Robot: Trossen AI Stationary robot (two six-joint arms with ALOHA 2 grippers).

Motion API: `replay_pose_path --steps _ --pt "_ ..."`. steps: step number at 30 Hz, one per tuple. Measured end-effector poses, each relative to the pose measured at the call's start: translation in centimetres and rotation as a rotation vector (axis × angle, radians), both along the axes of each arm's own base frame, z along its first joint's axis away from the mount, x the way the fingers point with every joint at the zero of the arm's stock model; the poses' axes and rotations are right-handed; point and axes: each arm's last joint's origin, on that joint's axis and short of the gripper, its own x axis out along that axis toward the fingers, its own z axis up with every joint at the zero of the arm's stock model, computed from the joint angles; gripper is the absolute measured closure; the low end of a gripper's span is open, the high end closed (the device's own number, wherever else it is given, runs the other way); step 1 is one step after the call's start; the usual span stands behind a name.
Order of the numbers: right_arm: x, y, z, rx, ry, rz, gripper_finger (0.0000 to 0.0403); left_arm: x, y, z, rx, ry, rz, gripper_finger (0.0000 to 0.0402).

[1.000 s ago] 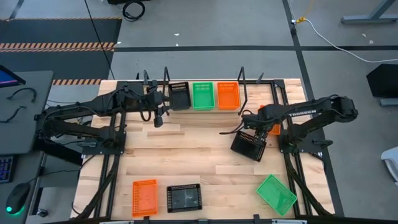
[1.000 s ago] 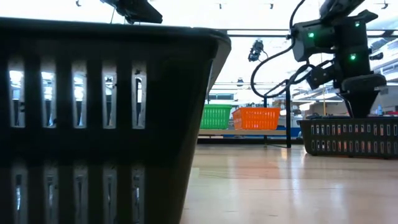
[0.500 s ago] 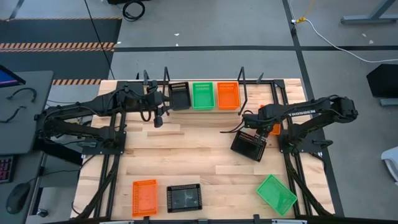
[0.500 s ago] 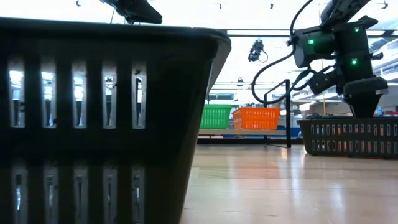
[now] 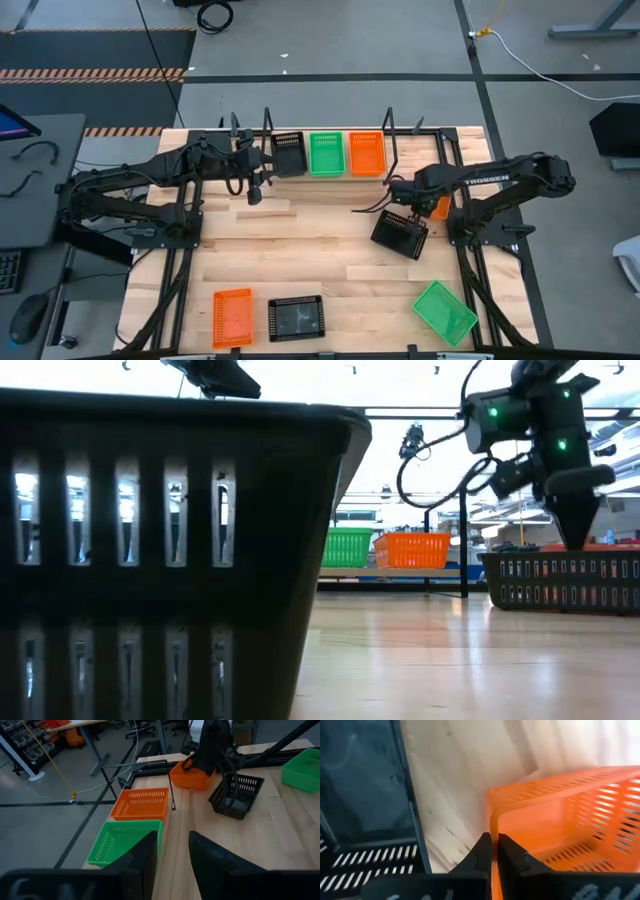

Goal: Stack baskets on shelf by color
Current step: Stack the top orange bin on the orange bin on the shelf

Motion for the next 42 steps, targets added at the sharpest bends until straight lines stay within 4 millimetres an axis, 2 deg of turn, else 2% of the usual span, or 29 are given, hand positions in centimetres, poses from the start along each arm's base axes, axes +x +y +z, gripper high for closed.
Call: replay_pose_path --steps 5,13,18,23,29,36,42 --pt "0.5 -0.3 3.4 -0.098 0.015 -0.049 0.0391 0.0 0.0 0.0 0.0 0.001 0.0 0.0283" --pt "0.7 -0.4 11.0 -0.297 -0.022 -0.094 0.0391 -0.1 0.0 -0.2 -0.004 0.02 0.0 0.0283" --pt "1.4 -0.1 15.3 -0.414 -0.178 -0.021 0.0391 -0.1 0.0 -0.2 -0.004 0.02 0.0 0.0283" --pt "2.7 0.1 18.0 -0.523 -0.224 0.092 0.0392 -0.1 0.0 -0.2 -0.004 0.021 0.0 0.0283" --pt "5.9 0.0 18.8 -0.598 -0.206 0.245 0.0392 -0.1 0.0 -0.2 -0.003 0.02 0.0 0.0283" --pt "11.1 -0.6 16.9 -0.611 -0.141 0.444 0.0392 -0.1 0.0 -0.2 -0.004 0.02 0.0 0.0283" --pt "13.7 -2.7 15.7 -0.578 -0.093 0.485 0.0392 -0.1 0.0 -0.3 -0.007 0.032 0.0 0.0283"
